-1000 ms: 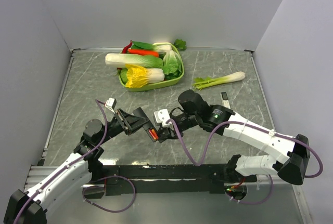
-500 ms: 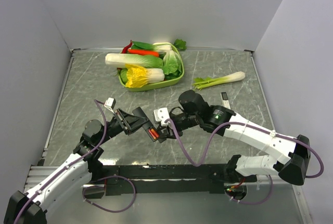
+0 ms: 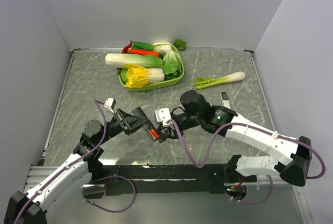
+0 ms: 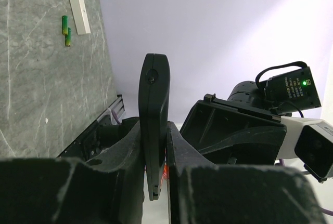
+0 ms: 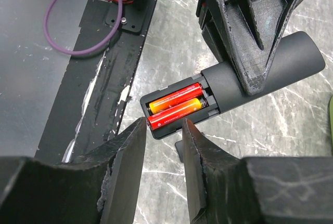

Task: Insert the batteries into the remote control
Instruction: Load the battery into the remote control.

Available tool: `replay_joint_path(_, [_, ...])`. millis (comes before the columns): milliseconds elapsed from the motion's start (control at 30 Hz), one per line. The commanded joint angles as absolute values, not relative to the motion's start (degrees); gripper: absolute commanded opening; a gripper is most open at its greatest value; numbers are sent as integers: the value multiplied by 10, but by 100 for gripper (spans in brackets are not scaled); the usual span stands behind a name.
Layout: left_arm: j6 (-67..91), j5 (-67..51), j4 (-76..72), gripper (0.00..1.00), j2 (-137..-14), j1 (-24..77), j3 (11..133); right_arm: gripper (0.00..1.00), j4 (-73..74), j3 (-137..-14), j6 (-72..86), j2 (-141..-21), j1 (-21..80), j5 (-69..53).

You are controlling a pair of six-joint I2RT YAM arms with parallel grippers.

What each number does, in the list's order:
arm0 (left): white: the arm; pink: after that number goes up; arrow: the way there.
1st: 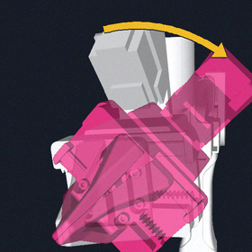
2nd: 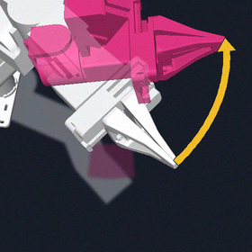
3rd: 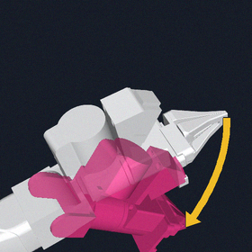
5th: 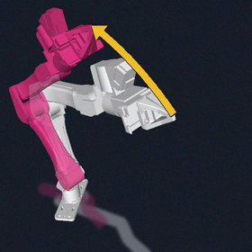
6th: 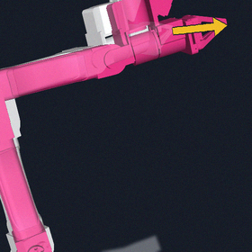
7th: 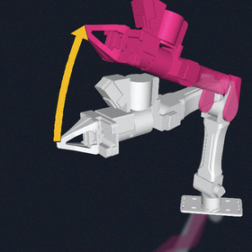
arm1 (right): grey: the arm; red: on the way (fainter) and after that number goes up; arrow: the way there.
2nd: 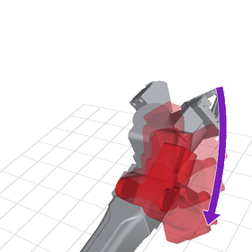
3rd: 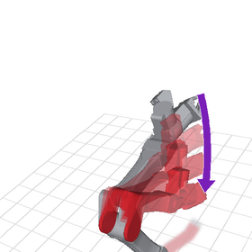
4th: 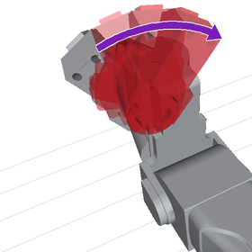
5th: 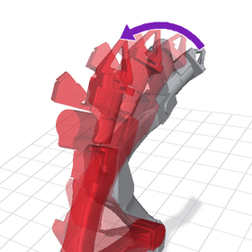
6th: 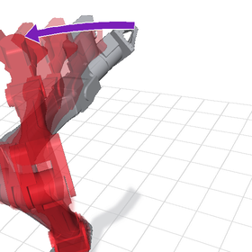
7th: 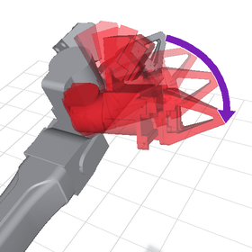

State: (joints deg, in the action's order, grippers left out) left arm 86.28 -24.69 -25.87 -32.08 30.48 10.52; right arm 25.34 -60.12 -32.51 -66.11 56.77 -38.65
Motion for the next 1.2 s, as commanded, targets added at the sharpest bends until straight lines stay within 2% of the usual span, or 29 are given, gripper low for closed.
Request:
replay_joint_path(0, [866, -254, -290, 1, -316, 306, 128, 40, 244, -632, -337, -657, 575, -403])
replay_joint_path(600, [871, -259, -302, 1, -322, 306, 128, 33, 243, -635, -333, -671, 587, -387])
replay_joint_path(1167, [882, -259, -301, 1, -302, 306, 133, 25, 256, -634, -319, -698, 605, -309])
